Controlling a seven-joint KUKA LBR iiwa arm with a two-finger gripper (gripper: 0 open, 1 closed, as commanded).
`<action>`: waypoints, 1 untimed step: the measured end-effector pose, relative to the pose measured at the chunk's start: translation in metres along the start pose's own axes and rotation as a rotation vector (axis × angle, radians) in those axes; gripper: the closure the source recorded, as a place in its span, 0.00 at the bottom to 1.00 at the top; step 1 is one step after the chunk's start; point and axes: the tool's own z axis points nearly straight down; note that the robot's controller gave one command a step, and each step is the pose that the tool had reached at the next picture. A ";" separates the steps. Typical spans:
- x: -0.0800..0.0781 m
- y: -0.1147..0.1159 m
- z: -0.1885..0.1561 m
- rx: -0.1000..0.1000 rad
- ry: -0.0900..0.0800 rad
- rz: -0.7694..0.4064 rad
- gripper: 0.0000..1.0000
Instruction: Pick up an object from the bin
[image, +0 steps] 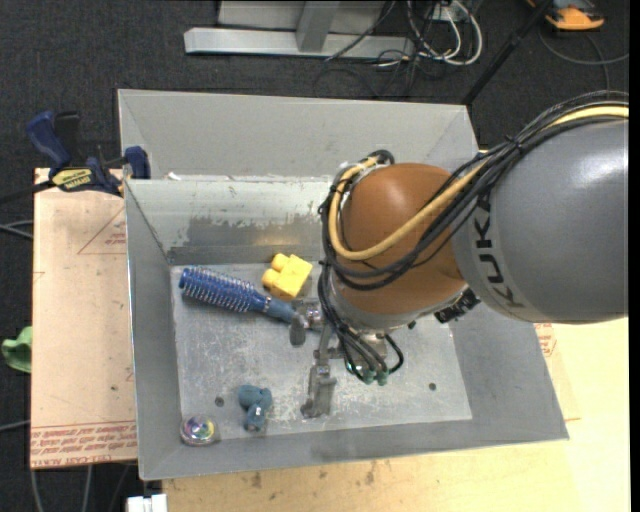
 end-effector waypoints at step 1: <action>-0.010 0.036 0.134 0.001 0.002 0.160 0.00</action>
Offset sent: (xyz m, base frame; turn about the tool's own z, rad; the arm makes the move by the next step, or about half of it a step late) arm 0.0116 0.0344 -0.1293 0.1636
